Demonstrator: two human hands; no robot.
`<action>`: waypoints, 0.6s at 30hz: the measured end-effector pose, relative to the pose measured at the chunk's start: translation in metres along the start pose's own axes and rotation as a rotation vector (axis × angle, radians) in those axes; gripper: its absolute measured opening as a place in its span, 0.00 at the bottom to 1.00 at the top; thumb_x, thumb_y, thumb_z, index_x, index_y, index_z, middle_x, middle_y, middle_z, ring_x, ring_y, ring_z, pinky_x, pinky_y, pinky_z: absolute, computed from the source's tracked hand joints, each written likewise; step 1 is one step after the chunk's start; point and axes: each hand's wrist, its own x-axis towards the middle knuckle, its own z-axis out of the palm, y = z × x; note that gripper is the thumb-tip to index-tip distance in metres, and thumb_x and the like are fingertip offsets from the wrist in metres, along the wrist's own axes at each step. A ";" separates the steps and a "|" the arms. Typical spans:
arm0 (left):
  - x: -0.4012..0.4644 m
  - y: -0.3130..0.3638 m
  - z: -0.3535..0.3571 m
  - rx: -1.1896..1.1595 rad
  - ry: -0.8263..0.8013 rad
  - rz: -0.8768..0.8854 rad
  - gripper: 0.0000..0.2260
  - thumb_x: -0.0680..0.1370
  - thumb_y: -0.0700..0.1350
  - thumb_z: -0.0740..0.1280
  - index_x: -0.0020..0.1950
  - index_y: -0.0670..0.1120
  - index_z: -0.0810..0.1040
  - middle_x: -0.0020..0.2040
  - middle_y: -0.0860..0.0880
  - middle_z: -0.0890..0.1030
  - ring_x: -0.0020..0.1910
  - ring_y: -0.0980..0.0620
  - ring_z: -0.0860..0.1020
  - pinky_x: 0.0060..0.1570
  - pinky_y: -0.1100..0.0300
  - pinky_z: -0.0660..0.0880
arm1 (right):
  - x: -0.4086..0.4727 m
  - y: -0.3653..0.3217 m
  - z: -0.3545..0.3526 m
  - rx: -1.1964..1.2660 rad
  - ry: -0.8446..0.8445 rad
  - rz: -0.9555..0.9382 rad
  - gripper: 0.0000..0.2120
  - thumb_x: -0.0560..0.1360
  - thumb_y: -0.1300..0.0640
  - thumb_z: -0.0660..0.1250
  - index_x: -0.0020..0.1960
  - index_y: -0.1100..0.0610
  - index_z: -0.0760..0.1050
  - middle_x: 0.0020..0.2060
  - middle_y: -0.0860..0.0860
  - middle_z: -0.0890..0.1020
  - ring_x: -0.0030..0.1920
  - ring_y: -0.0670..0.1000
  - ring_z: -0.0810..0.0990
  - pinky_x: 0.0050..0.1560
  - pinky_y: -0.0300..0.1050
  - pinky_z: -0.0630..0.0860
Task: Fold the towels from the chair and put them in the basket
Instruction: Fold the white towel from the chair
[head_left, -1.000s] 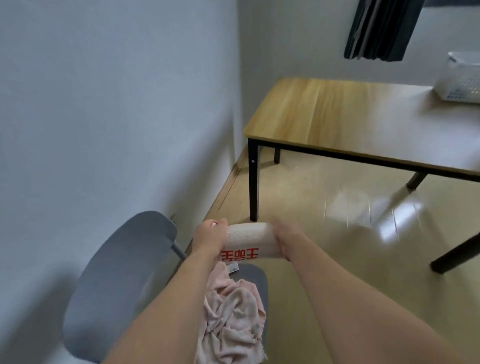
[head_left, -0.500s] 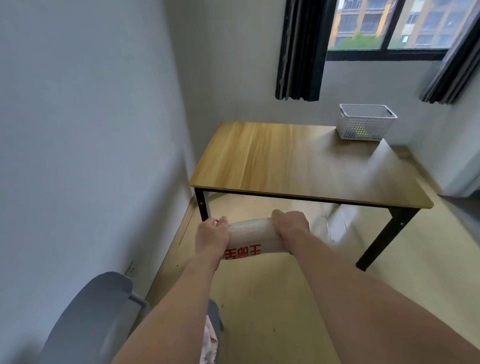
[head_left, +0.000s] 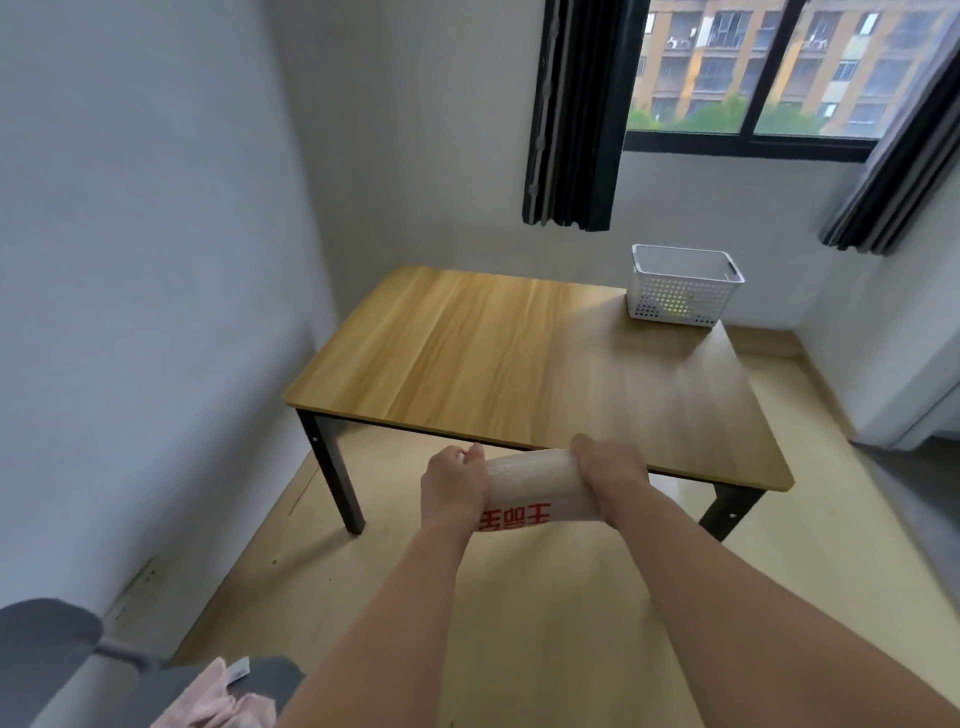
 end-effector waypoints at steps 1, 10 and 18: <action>0.009 0.006 0.014 0.006 -0.016 0.010 0.16 0.80 0.52 0.58 0.44 0.41 0.76 0.42 0.45 0.78 0.42 0.46 0.78 0.47 0.50 0.76 | 0.011 0.001 -0.009 0.024 0.001 0.008 0.15 0.70 0.50 0.63 0.46 0.62 0.76 0.45 0.58 0.79 0.45 0.60 0.78 0.52 0.54 0.77; 0.049 0.105 0.192 0.003 -0.047 0.090 0.16 0.80 0.52 0.59 0.44 0.41 0.77 0.43 0.45 0.79 0.43 0.45 0.78 0.43 0.53 0.73 | 0.168 -0.019 -0.140 -0.050 0.031 -0.074 0.18 0.72 0.49 0.61 0.51 0.62 0.79 0.50 0.61 0.81 0.50 0.62 0.79 0.55 0.55 0.78; 0.067 0.182 0.318 -0.016 0.061 0.005 0.13 0.80 0.52 0.59 0.43 0.45 0.76 0.42 0.46 0.79 0.39 0.48 0.77 0.37 0.56 0.71 | 0.300 -0.045 -0.229 -0.055 -0.055 -0.057 0.17 0.75 0.51 0.61 0.57 0.61 0.77 0.53 0.60 0.80 0.50 0.61 0.78 0.53 0.51 0.77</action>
